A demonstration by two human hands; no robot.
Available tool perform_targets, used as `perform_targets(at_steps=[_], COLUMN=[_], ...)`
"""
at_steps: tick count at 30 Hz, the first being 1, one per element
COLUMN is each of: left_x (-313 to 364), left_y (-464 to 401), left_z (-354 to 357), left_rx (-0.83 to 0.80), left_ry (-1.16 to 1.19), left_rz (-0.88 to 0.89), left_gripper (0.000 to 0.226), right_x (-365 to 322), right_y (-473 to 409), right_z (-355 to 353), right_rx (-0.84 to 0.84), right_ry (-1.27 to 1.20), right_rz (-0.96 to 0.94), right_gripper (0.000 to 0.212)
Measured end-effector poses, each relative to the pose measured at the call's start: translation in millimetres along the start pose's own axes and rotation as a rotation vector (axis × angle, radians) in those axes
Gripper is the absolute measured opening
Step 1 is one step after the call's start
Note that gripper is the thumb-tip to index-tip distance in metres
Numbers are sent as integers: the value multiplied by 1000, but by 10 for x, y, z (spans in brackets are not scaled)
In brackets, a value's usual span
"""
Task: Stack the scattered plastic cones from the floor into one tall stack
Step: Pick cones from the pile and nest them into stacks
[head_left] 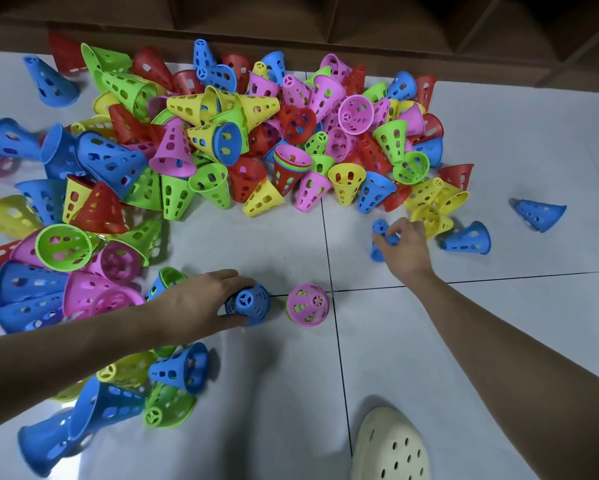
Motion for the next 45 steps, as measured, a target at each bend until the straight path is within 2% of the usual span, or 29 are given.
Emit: perform_targets(at_steps=[4, 7, 9, 12, 15, 17, 18, 21, 23, 30, 34, 38, 42, 43, 45], left_x=[-55, -88, -142, -239, -365, -518, -625, -948, -1077, -1101, -1045, -933, -920, -926, -900], left_y=[25, 84, 147, 267, 421, 521, 556, 639, 674, 665, 622, 581, 543, 524, 493], left_z=[-5, -47, -95, -221, -429, -533, -524, -374, -263, -173, -220, -345, -493, -540, -672], left_rx=[0, -1, -4, 38, 189, 271, 263, 151, 78, -40, -6, 51, 44, 40, 51], left_ry=[9, -10, -40, -86, -146, -199, -221, -196, -156, -104, -36, 11, 30, 27, 33], left_rz=[-4, -15, -54, -84, -120, -215, -281, -449, -520, -576, -543, -466, -450, -461, -474], left_gripper=[58, 57, 56, 71, 64, 61, 65, 91, 98, 94, 88, 83, 97, 96, 82], right_x=[153, 242, 193, -35, -449, -693, -769, -836, -803, -613, -553, -606, -976, -1098, -1326], right_y=[127, 268, 347, 570, 938, 1214, 1332, 1558, 1600, 1537, 1496, 1578, 1854, 1955, 2188], right_z=[141, 275, 280, 234, 235, 252, 284, 414, 492, 749, 861, 706, 466, 448, 462], right_rx=[-87, -236, -229, -117, -85, -110, -139, -207, -224, -262, -313, -211, -56, -47, -91], right_ry=[-70, 54, 48, -284, -567, -631, -633, -530, -454, -239, -184, -166, -38, -13, 41], right_rz=[170, 260, 223, 125, -71, -191, -229, -281, -294, -307, -262, -279, -501, -570, -701], right_gripper=[57, 43, 30, 10, 21, 27, 31, 40, 40, 40, 49, 44, 29, 26, 26])
Point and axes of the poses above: each hand's wrist, its own y-axis away from the middle knuckle, its own z-axis out of the palm, x = y × z, the point moved 10 cm from there along -y, towards the middle knuckle, and after that the axes turned 6 degrees about -x, right-handed, at the moved point
